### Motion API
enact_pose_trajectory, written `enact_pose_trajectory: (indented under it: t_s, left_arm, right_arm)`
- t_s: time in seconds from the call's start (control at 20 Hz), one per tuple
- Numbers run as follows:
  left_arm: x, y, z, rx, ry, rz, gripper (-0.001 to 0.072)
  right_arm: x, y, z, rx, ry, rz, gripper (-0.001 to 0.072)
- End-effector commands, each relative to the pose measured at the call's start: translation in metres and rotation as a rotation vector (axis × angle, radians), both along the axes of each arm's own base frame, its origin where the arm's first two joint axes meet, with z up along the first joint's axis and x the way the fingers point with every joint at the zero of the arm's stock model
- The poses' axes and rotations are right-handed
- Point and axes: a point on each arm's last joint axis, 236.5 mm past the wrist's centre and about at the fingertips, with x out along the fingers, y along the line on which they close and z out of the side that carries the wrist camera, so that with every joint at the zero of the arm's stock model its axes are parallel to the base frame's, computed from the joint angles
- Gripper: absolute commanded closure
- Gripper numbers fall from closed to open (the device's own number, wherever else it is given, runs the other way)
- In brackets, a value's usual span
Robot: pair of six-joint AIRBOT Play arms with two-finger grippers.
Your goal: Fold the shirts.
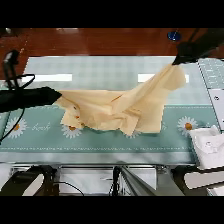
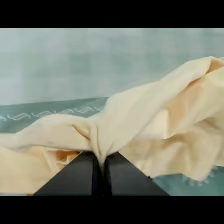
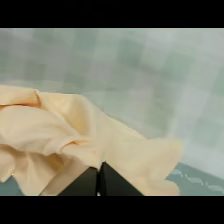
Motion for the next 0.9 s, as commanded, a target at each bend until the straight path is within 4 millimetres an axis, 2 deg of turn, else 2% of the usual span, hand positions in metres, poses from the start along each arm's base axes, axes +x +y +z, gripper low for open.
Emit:
enact_pose_trajectory:
  t_s: [0.0,0.1,0.2,0.4,0.55,0.6,0.7,0.85]
  left_arm:
    - [0.037,0.007,-0.053,0.065,0.024,-0.016,0.0675]
    - [0.054,0.011,-0.076,0.073,0.045,0.013,0.0675]
    - [0.072,0.017,-0.087,0.080,0.027,0.051,0.0674]
    - [0.106,0.031,-0.084,0.095,-0.086,0.136,0.0674]
    - [0.118,0.037,-0.085,0.103,-0.122,0.167,0.0674]
    - [0.119,0.037,-0.090,0.105,-0.113,0.168,0.0674]
    - [0.118,0.037,-0.102,0.108,-0.085,0.165,0.0674]
    - [0.115,0.035,-0.119,0.110,-0.036,0.154,0.0674]
  right_arm:
    - [0.051,0.008,-0.049,-0.092,-0.063,0.004,0.0702]
    - [0.073,0.003,-0.061,-0.103,-0.112,-0.024,0.0701]
    - [0.092,-0.009,-0.064,-0.133,-0.169,-0.055,0.0701]
    - [0.129,-0.032,-0.050,-0.212,-0.333,-0.105,0.0701]
    - [0.150,-0.035,-0.036,-0.217,-0.441,-0.127,0.0701]
    - [0.155,-0.034,-0.033,-0.211,-0.463,-0.137,0.0701]
    - [0.158,-0.034,-0.041,-0.201,-0.451,-0.154,0.0701]
    - [0.148,-0.033,-0.073,-0.195,-0.344,-0.160,0.0701]
